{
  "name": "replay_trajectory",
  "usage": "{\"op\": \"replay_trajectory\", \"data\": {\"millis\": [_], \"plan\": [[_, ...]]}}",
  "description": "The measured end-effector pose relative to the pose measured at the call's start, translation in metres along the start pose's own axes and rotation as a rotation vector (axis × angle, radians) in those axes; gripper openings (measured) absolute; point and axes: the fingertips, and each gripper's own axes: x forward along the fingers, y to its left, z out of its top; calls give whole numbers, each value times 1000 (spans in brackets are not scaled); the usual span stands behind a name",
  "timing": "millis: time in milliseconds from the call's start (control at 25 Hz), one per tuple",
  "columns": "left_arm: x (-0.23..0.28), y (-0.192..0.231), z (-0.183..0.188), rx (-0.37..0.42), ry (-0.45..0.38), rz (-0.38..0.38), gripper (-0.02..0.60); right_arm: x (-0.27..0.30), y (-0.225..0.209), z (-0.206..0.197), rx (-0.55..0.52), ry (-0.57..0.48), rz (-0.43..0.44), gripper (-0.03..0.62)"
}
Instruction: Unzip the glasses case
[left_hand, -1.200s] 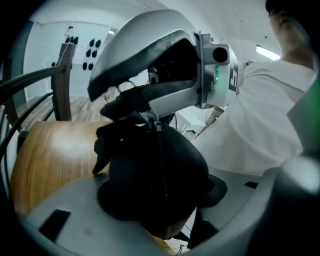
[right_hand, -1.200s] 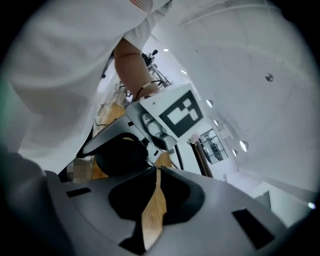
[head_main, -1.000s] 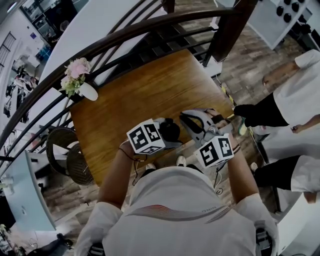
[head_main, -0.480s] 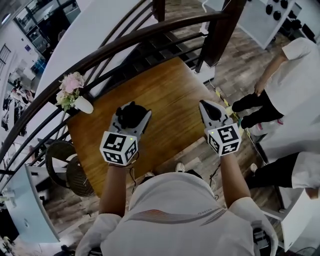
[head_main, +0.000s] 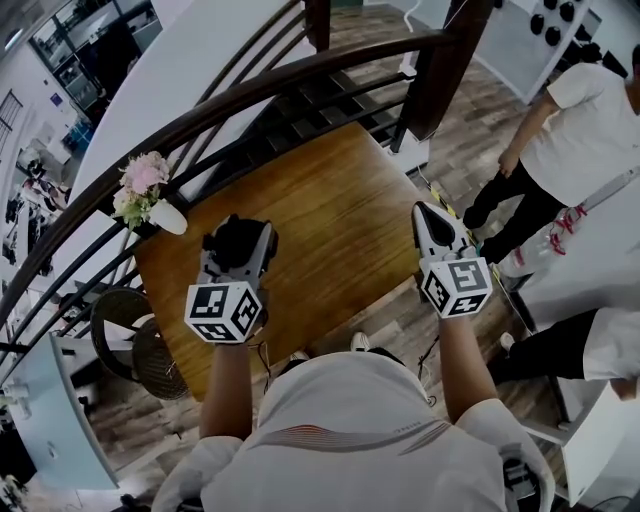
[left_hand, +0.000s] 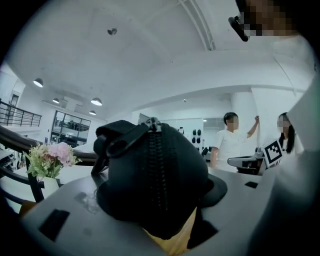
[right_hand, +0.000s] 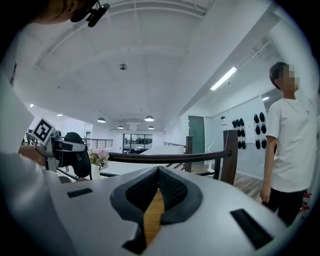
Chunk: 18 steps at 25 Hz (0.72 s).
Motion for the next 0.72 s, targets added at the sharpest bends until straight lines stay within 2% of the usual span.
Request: {"op": "replay_trajectory", "data": {"millis": [320, 720], "plan": [[0, -19, -5, 19, 13, -50, 265, -5, 7, -3, -11, 3, 18, 51], [-2, -27, -3, 24, 5, -56, 265, -11, 10, 0, -30, -6, 39, 51]]}}
